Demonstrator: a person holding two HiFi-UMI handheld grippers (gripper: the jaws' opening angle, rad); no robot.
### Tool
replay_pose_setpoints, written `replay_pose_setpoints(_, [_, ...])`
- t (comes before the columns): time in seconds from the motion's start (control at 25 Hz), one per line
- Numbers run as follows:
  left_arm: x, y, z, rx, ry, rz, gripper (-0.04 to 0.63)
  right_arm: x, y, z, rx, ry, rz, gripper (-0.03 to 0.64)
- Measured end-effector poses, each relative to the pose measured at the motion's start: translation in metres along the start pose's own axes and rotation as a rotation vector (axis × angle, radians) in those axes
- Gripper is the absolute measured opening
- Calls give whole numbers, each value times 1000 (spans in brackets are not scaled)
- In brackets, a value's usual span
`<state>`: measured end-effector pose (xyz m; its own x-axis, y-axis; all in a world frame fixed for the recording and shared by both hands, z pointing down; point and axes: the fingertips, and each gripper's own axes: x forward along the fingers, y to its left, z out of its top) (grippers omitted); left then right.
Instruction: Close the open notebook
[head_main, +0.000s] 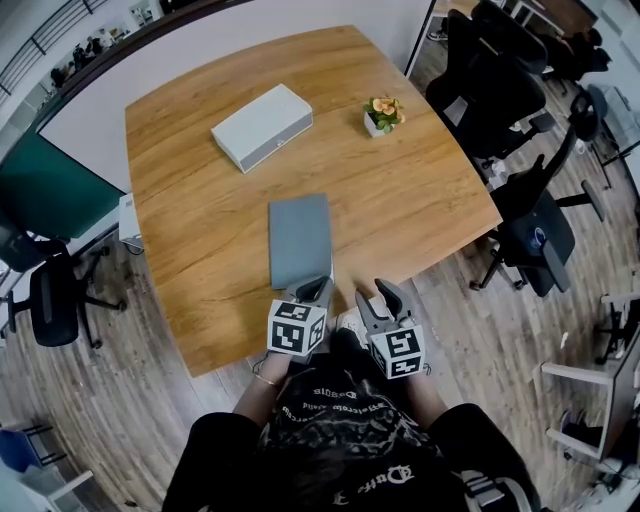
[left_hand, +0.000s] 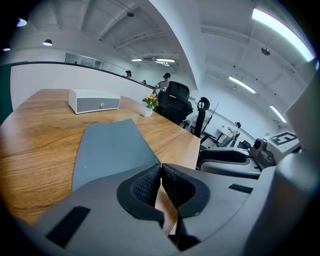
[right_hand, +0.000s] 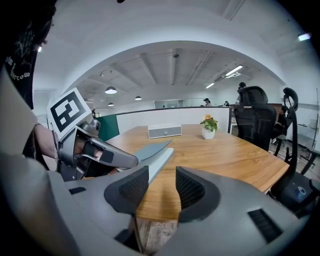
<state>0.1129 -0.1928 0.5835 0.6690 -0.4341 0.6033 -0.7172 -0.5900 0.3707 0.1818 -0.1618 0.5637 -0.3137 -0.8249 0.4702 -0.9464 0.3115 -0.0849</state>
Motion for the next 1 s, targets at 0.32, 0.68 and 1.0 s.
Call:
replay_pose_setpoints(0.32, [21, 3, -15, -3, 69, 19, 29, 1, 1, 4, -8, 1, 16, 175])
replay_pose_setpoints(0.68, [42, 8, -31, -57, 173, 36, 29, 0, -2, 5, -12, 10, 26, 175])
replay_pose_setpoints(1.0, [41, 8, -29, -199, 144, -37, 32, 1, -4, -2, 10, 20, 37, 176])
